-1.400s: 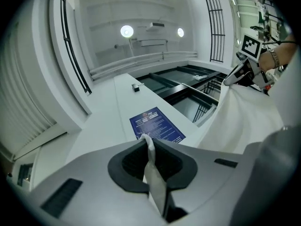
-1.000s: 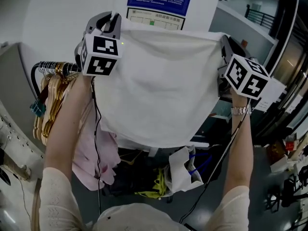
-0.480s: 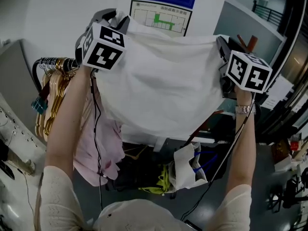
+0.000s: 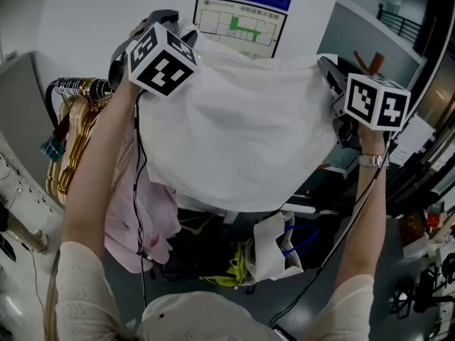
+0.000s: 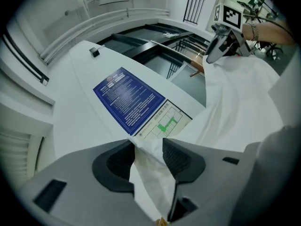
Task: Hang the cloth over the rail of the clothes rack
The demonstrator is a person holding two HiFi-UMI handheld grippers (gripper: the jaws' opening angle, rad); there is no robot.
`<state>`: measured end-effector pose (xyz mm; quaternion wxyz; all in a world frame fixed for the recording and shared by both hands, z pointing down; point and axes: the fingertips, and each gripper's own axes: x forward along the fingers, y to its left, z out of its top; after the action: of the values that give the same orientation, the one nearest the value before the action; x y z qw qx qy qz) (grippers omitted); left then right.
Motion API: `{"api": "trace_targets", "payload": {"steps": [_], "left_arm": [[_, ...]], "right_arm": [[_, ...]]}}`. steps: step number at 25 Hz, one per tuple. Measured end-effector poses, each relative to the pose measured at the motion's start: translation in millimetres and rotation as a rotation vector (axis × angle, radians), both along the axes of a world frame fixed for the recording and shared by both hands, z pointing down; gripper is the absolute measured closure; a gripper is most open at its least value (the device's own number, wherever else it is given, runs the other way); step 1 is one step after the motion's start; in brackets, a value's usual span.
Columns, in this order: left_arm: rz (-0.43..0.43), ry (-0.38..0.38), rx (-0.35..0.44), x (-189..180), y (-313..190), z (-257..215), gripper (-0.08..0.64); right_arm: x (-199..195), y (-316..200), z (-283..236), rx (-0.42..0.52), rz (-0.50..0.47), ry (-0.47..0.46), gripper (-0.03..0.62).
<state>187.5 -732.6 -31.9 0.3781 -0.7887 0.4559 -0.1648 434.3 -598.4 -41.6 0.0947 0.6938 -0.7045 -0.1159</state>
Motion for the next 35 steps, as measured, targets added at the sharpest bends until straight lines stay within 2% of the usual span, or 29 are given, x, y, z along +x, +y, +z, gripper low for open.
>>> {"api": "trace_targets", "payload": {"steps": [5, 9, 13, 15, 18, 20, 22, 27, 31, 33, 35], "left_arm": [[-0.121, -0.087, 0.078, -3, 1, 4, 0.39], [-0.159, -0.119, 0.103, 0, 4, 6, 0.39], [-0.151, -0.084, 0.101, -4, 6, 5, 0.39], [-0.146, -0.067, 0.1, -8, 6, 4, 0.39], [-0.121, -0.041, 0.095, -11, 8, 2, 0.39], [-0.087, -0.024, 0.076, -12, 10, 2, 0.39], [-0.056, -0.013, 0.051, -17, 12, 2, 0.39], [0.03, 0.054, 0.013, -25, 15, -1, 0.39], [0.085, 0.13, 0.083, -35, 30, -13, 0.391], [0.116, 0.144, 0.127, -41, 46, -20, 0.391], [0.153, 0.153, 0.138, -47, 67, -22, 0.391]], "right_arm": [[27, 20, 2, -0.002, 0.012, 0.042, 0.476], [39, 37, 2, 0.016, -0.002, 0.035, 0.476], [-2, 66, 4, 0.071, -0.106, 0.052, 0.476], [-35, 82, 3, 0.088, -0.195, 0.025, 0.477], [-80, 97, 15, 0.049, -0.322, -0.056, 0.48], [-99, 94, 26, 0.022, -0.36, -0.129, 0.566], [-108, 84, 40, -0.005, -0.345, -0.173, 0.574], [-114, 66, 71, -0.088, -0.277, -0.129, 0.574], [-107, 69, 71, -0.089, -0.235, -0.124, 0.574], [-101, 76, 70, -0.078, -0.215, -0.129, 0.574], [-96, 84, 71, -0.068, -0.198, -0.133, 0.574]]}}
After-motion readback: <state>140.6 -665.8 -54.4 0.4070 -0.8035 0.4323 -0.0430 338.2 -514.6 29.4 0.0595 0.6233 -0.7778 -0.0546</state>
